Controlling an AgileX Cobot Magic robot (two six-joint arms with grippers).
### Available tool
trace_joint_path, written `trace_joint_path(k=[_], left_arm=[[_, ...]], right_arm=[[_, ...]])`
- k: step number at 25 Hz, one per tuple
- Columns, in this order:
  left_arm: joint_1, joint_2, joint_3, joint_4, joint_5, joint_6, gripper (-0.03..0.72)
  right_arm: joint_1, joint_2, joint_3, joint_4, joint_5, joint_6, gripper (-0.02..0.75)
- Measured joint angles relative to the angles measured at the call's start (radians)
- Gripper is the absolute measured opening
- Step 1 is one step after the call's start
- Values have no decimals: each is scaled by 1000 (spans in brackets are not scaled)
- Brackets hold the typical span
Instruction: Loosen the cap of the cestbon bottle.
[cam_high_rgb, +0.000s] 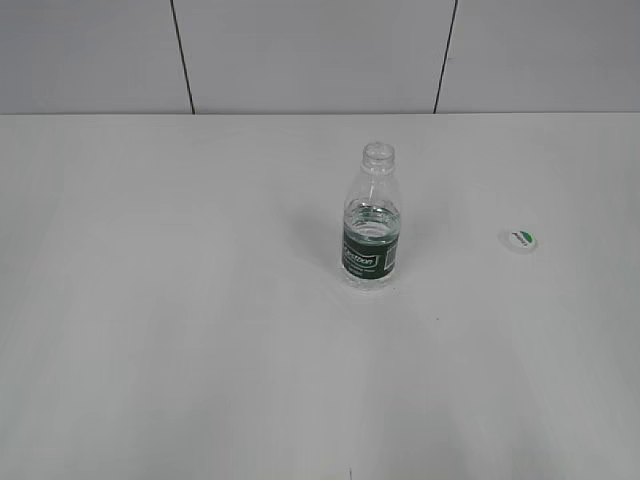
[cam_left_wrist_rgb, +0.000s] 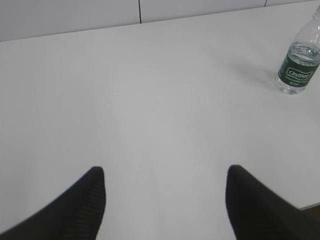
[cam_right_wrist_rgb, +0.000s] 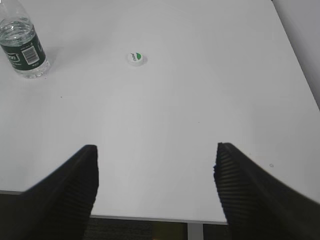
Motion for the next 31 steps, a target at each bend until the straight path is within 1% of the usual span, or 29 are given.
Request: trace_joint_path(k=[17,19,23,26,31], left_arm=[[1,0,0,0,-1,-3,461],[16,0,0,0,-1,-3,461],[92,0,0,0,-1,-3,461],[134,0,0,0,-1,-3,461],[146,0,0,0,-1,-3,456]], right_arm=[[10,0,0,-1,0,1,554],[10,0,0,-1,0,1,554],[10,0,0,-1,0,2,554],[10,0,0,-1,0,2,554],[10,0,0,-1,-1,2,554]])
